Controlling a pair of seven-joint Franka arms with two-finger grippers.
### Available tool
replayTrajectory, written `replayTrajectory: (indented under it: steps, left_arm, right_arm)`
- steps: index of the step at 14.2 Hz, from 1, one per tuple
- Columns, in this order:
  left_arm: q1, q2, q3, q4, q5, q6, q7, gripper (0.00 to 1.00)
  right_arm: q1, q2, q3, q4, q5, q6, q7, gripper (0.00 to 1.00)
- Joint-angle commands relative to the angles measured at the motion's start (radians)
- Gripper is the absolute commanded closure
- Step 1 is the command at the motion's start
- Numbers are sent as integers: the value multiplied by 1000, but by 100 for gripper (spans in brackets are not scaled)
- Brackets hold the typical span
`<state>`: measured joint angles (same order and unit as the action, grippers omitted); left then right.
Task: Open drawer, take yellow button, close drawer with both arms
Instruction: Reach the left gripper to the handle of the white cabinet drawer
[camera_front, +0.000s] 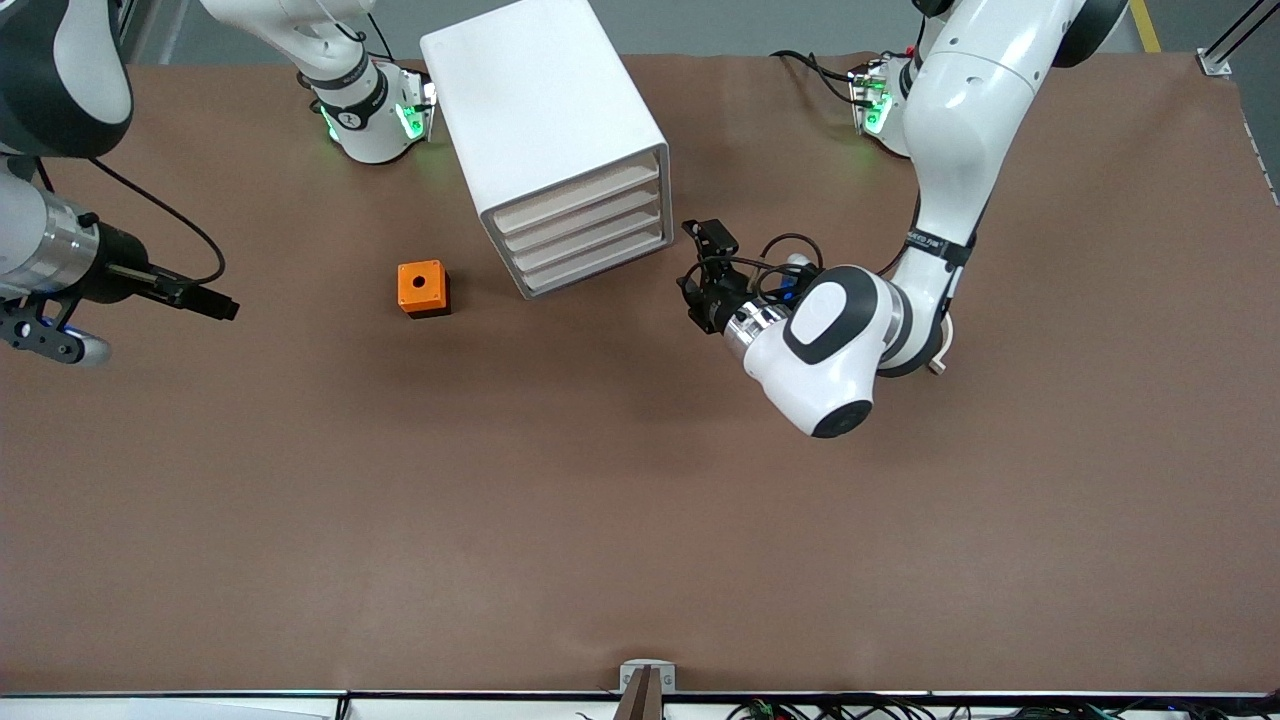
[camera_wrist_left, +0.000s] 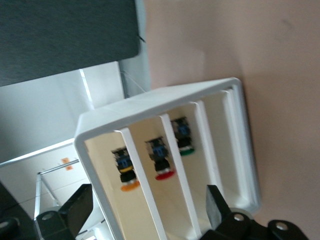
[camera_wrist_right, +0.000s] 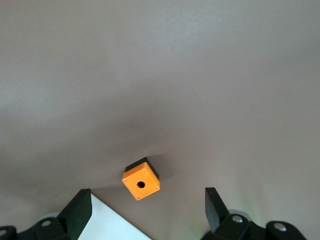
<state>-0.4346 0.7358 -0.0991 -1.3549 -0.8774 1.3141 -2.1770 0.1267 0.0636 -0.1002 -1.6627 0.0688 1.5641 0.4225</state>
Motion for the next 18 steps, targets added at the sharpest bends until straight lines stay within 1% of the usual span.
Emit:
replayTrajectory:
  steps: [1, 2, 4, 5, 6, 8, 10, 12, 18]
  left_arm:
    - [-7, 23, -27, 17, -18, -47, -50, 7]
    - [-7, 34, -37, 17, -20, -49, -73, 12]
    - [-24, 60, -53, 17, -40, -49, -147, 29]
    - [-35, 63, -53, 17, -55, -49, -159, 35]
    - [-44, 70, -53, 17, -63, -49, -159, 38]
    - [-62, 79, -54, 17, -80, -49, -164, 47]
    - [-69, 94, -54, 17, -95, -49, -165, 52]
    - [-73, 99, -54, 17, -97, -49, -165, 53]
    - [-104, 100, -59, 2, -97, -50, -165, 54]
  right_arm:
    - [65, -31, -3, -11, 23, -6, 125, 0]
    - [94, -34, -3, -9, 25, -6, 171, 0]
    - [146, -45, -3, -8, 25, -6, 261, 0]
    - [169, -53, -3, -8, 26, -6, 300, 0]
    - [194, -62, -3, -8, 29, -6, 344, 0]
    - [244, -83, -1, -8, 31, -18, 410, 0]
    - [298, -105, -1, -8, 37, -21, 494, 0]
    - [343, -116, -1, -8, 49, -24, 579, 0]
    - [478, -116, 0, -3, 49, 2, 806, 0]
